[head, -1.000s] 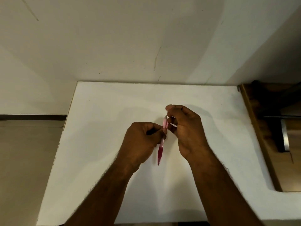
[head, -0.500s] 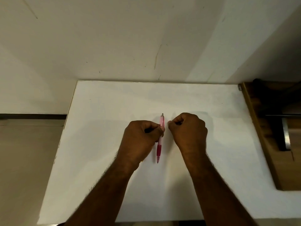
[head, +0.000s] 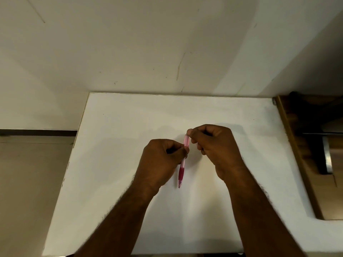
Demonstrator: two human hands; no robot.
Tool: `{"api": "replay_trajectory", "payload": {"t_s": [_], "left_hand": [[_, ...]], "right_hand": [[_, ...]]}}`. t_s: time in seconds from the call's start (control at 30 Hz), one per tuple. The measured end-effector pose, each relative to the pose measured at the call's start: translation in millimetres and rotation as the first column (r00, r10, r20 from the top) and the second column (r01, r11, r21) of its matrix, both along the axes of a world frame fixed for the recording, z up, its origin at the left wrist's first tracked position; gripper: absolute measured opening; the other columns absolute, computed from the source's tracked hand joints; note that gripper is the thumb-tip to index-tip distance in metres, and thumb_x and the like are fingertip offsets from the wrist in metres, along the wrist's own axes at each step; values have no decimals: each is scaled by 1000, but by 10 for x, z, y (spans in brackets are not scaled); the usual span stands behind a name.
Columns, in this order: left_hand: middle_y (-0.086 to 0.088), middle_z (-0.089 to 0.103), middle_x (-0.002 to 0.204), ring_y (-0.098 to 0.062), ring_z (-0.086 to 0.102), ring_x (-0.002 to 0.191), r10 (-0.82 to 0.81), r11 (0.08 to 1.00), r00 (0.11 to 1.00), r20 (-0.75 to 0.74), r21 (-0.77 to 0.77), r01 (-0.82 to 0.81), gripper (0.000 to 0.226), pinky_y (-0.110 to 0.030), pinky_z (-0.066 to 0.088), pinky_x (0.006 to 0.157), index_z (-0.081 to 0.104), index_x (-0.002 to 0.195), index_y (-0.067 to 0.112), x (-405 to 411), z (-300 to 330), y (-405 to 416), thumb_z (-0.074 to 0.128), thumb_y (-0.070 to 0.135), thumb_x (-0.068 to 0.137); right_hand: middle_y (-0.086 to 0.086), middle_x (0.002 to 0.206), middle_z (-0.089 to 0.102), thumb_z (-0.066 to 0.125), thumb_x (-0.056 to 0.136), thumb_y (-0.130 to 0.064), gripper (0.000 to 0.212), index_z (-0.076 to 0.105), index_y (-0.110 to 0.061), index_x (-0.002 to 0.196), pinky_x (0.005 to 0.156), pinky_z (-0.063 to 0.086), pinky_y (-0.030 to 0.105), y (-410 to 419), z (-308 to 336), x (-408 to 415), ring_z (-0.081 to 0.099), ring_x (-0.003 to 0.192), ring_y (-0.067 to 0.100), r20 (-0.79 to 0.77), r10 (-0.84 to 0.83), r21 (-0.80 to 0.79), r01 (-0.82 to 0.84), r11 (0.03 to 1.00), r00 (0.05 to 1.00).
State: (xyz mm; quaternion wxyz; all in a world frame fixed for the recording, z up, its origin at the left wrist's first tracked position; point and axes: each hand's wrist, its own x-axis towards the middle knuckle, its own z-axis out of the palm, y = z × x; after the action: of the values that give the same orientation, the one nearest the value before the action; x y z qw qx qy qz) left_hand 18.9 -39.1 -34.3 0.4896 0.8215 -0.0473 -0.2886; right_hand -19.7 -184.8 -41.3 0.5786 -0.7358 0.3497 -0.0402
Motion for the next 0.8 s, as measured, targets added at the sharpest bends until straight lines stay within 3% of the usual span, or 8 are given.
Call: {"api": "replay_trajectory", "payload": {"t_s": [0.23,0.4,0.6,0.7,0.8], "left_hand": [[5,72,73,-11,66,69,-39,999,999,24,23,38,20,-26,54,76,80,87,17,1,-49,23,69,33,89],[15,68,66,-6,63,62,-62,996,997,53,61,59,17,-16,44,64,79,83,23,13,-83,33,70,36,89],[14,67,67,-6,62,63,-66,996,996,56,63,63,18,-15,43,64,79,87,21,1,-84,16,69,37,89],[12,68,69,-8,63,66,-67,996,996,55,57,63,19,-17,44,65,79,88,21,2,-73,20,69,37,89],[11,70,70,-9,66,68,-77,995,996,44,63,74,18,-19,48,68,77,82,22,-16,-64,27,70,37,88]], "right_hand": [[-14,59,68,73,88,-21,13,79,-14,80,65,47,22,7,-40,26,61,57,-4,17,33,-79,-31,996,999],[-7,74,72,70,89,-20,12,79,-14,84,72,50,25,24,-70,37,64,70,8,-2,57,-146,-56,988,998],[-3,76,74,67,88,-16,14,77,-12,80,69,49,22,22,-74,38,66,73,9,-4,77,-171,-76,982,997],[-7,67,66,64,92,-18,18,73,-14,77,65,47,20,46,-67,63,59,63,5,15,37,-147,-34,988,999],[2,63,62,63,93,-21,23,71,-3,81,67,51,30,-20,-64,64,56,59,15,60,-88,-92,93,991,994]]}}
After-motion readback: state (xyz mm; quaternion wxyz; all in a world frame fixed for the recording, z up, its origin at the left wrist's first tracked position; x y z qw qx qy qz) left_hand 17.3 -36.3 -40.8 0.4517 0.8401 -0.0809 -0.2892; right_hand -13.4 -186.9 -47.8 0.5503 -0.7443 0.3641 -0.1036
